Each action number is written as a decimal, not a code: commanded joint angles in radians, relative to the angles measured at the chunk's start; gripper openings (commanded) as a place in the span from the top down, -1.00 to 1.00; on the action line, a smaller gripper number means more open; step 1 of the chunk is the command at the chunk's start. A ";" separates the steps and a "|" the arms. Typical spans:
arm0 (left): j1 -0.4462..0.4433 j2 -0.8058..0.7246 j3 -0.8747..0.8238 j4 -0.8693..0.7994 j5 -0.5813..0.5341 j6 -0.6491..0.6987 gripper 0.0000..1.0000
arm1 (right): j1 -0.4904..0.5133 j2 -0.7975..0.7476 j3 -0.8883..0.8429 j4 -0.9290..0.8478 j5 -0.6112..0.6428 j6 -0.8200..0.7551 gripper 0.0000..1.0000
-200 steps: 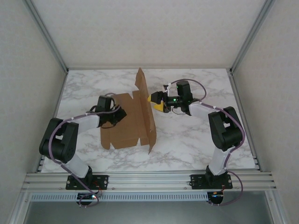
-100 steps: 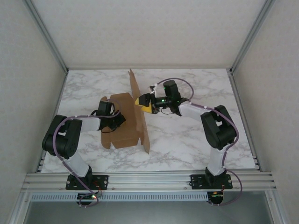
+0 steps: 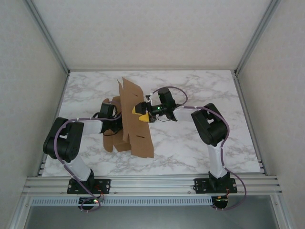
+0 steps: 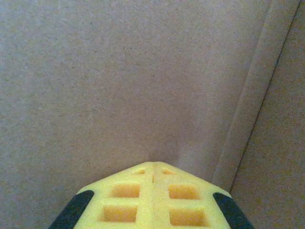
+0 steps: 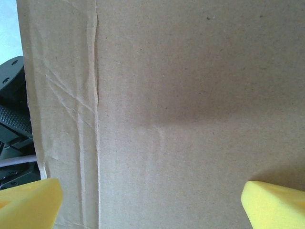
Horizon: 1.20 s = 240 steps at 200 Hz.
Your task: Fold the paper box
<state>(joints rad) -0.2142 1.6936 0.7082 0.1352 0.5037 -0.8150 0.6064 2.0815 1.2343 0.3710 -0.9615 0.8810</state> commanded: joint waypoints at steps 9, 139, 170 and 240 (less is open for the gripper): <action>0.002 -0.003 -0.010 -0.075 -0.052 0.015 1.00 | -0.023 -0.043 -0.034 -0.032 0.046 -0.034 -0.98; 0.003 -0.026 0.008 -0.109 -0.073 0.031 1.00 | -0.270 -0.424 -0.105 -0.389 0.049 -0.244 -0.98; 0.001 -0.026 0.010 -0.113 -0.080 0.038 1.00 | -0.272 -0.426 -0.017 -0.635 0.177 -0.393 -0.96; 0.003 -0.040 0.008 -0.118 -0.083 0.047 1.00 | -0.272 -0.347 0.095 -0.802 0.302 -0.500 0.16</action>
<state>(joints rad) -0.2142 1.6688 0.7120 0.0841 0.4641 -0.7876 0.3382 1.6970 1.2816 -0.3508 -0.7059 0.4347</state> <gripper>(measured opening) 0.050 0.458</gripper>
